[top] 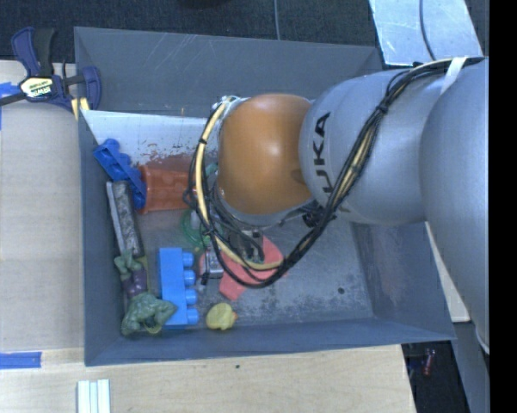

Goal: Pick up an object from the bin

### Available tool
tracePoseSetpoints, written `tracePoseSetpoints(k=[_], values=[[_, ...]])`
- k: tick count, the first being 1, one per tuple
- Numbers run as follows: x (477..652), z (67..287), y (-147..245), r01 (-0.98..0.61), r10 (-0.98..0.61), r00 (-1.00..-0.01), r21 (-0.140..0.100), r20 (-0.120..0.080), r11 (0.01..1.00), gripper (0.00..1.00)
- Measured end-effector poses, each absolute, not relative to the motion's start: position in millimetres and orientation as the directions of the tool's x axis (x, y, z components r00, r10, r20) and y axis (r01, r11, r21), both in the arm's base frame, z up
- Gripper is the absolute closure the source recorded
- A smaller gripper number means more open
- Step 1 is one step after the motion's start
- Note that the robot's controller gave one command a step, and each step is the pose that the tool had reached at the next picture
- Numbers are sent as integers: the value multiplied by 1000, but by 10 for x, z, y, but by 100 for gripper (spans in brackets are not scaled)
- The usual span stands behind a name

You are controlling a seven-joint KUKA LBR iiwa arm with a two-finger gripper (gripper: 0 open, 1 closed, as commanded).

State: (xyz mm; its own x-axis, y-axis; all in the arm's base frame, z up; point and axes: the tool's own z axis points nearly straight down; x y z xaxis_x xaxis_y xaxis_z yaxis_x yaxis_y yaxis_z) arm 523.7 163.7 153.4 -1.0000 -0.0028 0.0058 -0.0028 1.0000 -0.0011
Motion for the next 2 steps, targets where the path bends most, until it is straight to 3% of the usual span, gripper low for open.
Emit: tracePoseSetpoints(k=[1, 2], values=[[5258, 1578, 1630, 0, 0, -1000, 1, -2, 1000, 0], [5337, 954, 1244, -107, -107, -994, 1, -6, 994, 0]])
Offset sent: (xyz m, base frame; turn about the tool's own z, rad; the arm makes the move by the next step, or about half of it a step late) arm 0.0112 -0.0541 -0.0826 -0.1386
